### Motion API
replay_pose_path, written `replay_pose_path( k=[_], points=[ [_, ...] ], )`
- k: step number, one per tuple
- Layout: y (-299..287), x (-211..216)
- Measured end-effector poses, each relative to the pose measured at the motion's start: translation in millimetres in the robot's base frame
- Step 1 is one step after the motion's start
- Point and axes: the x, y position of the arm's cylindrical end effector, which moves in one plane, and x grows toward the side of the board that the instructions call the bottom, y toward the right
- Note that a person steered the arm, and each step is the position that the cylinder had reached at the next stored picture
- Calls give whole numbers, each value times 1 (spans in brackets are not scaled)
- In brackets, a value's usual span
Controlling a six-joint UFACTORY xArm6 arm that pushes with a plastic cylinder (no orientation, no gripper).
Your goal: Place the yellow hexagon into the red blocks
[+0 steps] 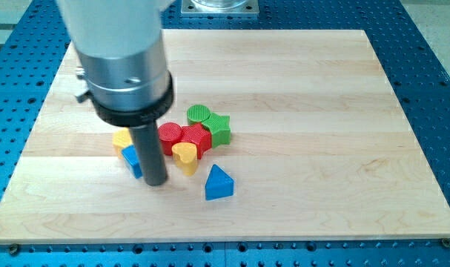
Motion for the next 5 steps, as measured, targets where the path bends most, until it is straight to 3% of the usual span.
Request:
replay_pose_path(
  k=[1, 2, 4, 5],
  points=[
    [-49, 16],
    [-60, -19],
    [-62, -53],
    [-33, -72]
  ],
)
